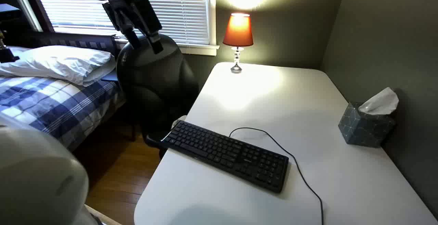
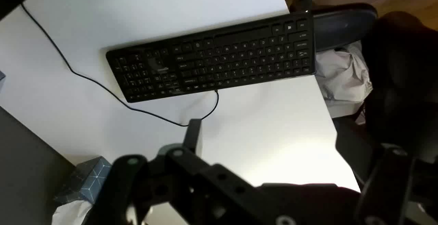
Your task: Press the button on the keyboard
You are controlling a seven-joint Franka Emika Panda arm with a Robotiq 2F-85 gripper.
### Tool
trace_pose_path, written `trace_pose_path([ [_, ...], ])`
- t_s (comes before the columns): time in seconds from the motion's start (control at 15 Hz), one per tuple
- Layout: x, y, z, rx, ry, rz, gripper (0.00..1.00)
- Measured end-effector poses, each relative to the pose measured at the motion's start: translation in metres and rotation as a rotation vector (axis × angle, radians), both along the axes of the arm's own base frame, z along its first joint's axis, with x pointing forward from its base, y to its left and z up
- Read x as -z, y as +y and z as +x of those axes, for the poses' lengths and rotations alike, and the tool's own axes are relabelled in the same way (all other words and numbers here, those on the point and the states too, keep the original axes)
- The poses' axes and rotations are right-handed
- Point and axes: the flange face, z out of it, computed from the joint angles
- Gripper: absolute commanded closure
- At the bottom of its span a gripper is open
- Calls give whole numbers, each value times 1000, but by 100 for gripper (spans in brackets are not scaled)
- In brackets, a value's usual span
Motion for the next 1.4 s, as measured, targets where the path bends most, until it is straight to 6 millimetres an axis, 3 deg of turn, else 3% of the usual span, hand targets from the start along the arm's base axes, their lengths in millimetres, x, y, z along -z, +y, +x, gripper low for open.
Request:
trace_pose_path([
  [0.53, 0, -7, 4, 18, -4, 20, 0],
  [1.0, 8, -50, 47, 34, -80, 129, 0],
  [1.4, 45, -75, 80, 24, -19, 180, 0],
])
